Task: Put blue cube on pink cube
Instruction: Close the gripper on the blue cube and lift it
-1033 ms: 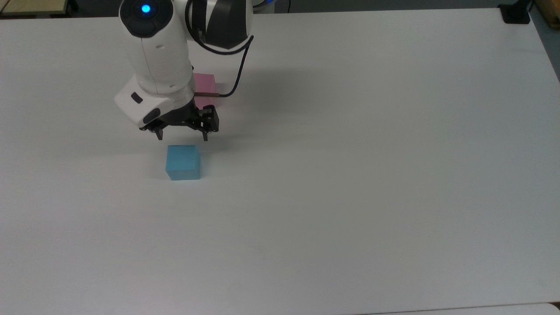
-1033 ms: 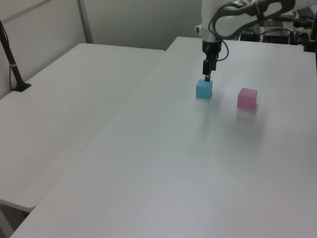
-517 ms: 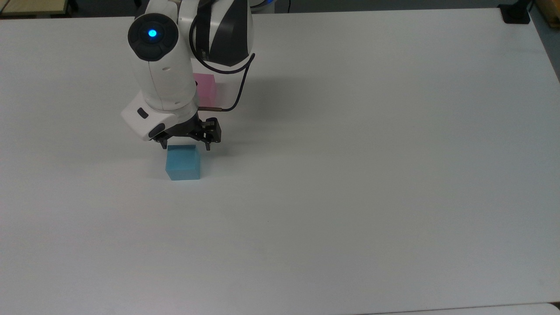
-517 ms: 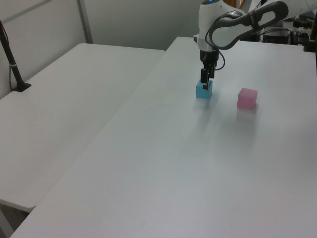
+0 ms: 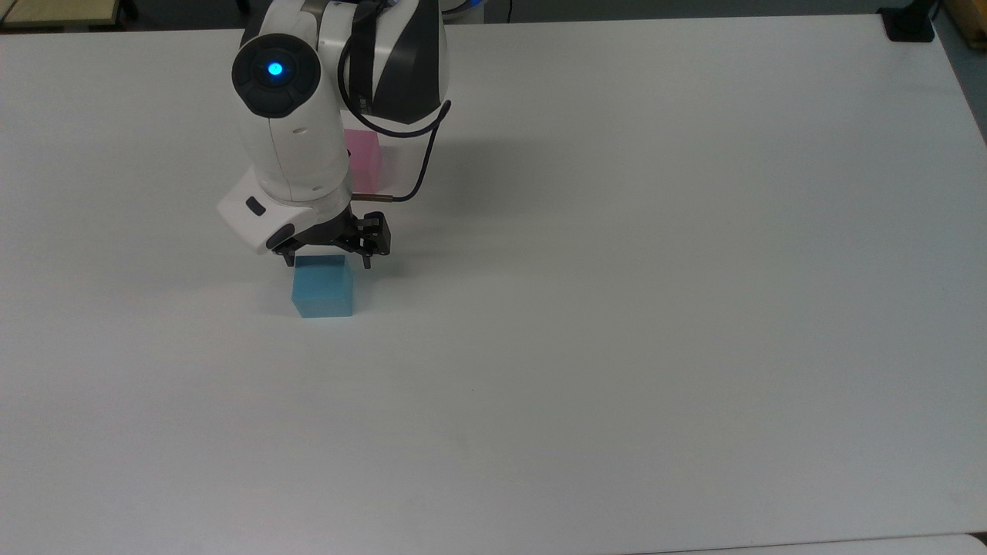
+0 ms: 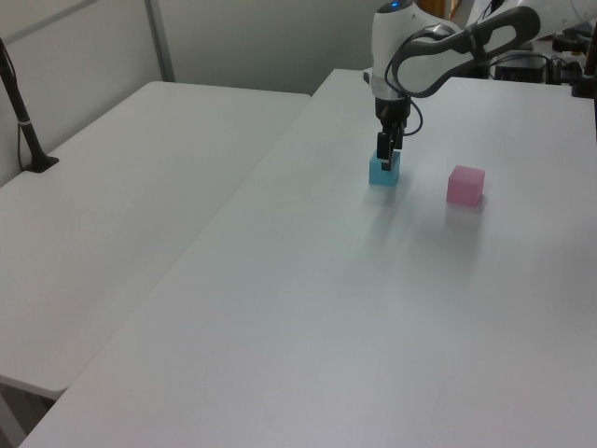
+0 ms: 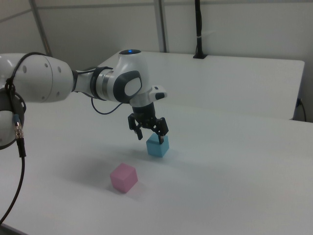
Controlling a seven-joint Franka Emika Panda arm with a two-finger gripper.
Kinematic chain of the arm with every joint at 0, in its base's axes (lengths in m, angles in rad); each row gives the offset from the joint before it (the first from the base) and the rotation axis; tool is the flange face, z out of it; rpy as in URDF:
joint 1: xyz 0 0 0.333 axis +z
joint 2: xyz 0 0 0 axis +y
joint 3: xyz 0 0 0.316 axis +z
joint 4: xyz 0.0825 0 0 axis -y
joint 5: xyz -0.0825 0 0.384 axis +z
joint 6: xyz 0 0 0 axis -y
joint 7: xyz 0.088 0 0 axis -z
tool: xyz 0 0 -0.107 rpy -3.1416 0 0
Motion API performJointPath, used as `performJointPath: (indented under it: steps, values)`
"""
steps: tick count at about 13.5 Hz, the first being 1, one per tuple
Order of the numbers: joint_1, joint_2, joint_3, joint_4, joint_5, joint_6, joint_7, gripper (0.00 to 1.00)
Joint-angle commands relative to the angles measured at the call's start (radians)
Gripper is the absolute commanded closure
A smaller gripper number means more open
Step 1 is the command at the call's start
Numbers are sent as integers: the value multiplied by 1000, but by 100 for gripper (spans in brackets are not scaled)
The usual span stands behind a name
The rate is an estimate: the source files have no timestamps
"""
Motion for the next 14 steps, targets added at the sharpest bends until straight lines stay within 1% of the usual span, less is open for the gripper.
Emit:
performJointPath:
  steps: [1, 5, 6, 7, 8, 9, 12, 13, 14]
  values:
    - [4, 24, -4, 7, -29, 20, 21, 0]
    - [4, 44, -4, 7, -38, 69, 47, 0]
    - [4, 53, -4, 7, -49, 77, 55, 2]
    - [4, 53, -4, 8, -49, 77, 58, 12]
    - [7, 52, -4, 8, -49, 75, 72, 30]
    - [7, 49, -4, 8, -49, 75, 81, 33]
    - [2, 23, -4, 22, -40, 63, 82, 34]
    - [1, -17, -4, 15, -35, 57, 86, 34]
    - [-2, -58, -2, 13, -27, 1, 87, 34]
